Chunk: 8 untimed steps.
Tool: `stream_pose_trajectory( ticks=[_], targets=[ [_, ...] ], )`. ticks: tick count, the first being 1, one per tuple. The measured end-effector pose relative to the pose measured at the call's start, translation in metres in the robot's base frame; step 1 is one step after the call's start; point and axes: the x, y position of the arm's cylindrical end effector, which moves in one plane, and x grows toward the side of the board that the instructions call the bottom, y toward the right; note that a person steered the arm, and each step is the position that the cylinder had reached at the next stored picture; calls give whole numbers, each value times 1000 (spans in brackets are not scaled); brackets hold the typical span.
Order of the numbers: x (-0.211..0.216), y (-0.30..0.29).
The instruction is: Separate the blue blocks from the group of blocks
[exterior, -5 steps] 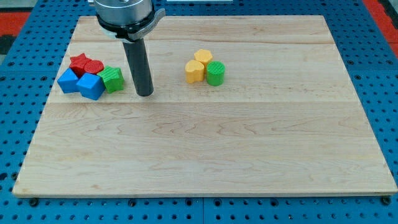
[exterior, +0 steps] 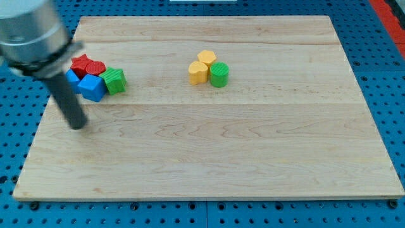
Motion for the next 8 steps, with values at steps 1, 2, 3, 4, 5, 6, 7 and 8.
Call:
stream_pose_trajectory(
  ticks=[1,2,3,4,5,6,7,8],
  targets=[
    [-9,-56],
    [-50,-42],
    [-84,-17],
    [-82,-3],
    [-82,-3],
    [-84,-3],
    [-86,-3],
    [-86,-3]
  ],
)
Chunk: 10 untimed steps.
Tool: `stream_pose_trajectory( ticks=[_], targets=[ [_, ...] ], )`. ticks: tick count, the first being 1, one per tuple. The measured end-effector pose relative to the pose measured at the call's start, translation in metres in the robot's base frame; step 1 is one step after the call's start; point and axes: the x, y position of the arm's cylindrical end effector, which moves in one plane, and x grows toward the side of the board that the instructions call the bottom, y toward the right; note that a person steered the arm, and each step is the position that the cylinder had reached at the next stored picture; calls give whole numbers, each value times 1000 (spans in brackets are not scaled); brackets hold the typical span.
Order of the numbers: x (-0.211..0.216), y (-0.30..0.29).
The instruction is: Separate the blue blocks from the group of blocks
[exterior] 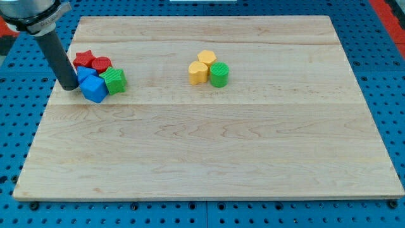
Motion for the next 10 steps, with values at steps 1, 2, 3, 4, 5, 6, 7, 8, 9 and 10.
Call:
stream_pose_trajectory(
  ticks=[1,2,3,4,5,6,7,8,9,10],
  targets=[
    [0,-19],
    [-2,-23],
    [-5,-23],
    [-20,-38],
    [-31,-39],
    [-65,-7],
    [-98,26],
    [-98,-8],
    [-70,19],
    [-64,57]
  ],
)
